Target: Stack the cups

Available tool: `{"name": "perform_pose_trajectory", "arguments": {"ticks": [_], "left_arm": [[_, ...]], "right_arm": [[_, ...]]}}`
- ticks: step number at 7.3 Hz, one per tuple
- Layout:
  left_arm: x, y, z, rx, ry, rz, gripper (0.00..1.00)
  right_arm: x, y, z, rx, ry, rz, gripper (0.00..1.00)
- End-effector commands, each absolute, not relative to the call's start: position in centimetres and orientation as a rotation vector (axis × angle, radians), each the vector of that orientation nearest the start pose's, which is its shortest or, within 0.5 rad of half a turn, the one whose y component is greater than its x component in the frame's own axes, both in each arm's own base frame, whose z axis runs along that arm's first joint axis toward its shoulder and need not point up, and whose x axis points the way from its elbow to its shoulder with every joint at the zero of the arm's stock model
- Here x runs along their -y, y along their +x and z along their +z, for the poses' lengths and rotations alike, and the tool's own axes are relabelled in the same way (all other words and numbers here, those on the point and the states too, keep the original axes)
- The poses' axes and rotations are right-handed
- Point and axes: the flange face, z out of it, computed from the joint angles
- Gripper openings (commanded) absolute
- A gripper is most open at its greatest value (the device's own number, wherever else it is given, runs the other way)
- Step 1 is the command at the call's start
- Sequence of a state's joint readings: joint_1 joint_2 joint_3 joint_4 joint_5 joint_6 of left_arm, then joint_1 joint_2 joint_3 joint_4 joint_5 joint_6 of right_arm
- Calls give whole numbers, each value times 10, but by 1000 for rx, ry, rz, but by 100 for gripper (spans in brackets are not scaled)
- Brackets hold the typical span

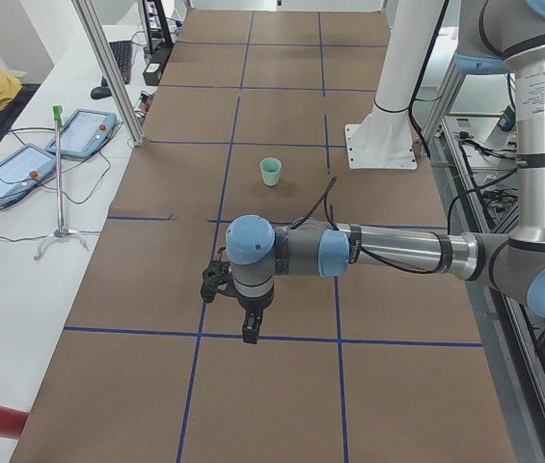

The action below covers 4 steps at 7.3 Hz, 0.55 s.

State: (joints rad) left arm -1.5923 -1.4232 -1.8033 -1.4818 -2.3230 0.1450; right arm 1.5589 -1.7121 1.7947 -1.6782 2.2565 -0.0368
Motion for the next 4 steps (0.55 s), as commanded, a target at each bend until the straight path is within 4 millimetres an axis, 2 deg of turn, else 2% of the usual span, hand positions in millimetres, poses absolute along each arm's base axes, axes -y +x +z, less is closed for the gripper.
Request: {"name": "perform_pose_trajectory", "arguments": {"ticks": [1, 2, 3, 4], "left_arm": [[426, -74, 630, -752, 44, 110, 100], [431, -72, 625, -752, 52, 115, 100], [441, -73, 609, -751, 83, 125, 100], [443, -67, 608, -762, 84, 143, 100]], "right_arm": [[430, 65, 630, 686, -15, -39, 100], [430, 65, 630, 686, -15, -39, 100], [430, 65, 630, 686, -15, -39, 100], [430, 65, 630, 686, -15, -39, 100]]}}
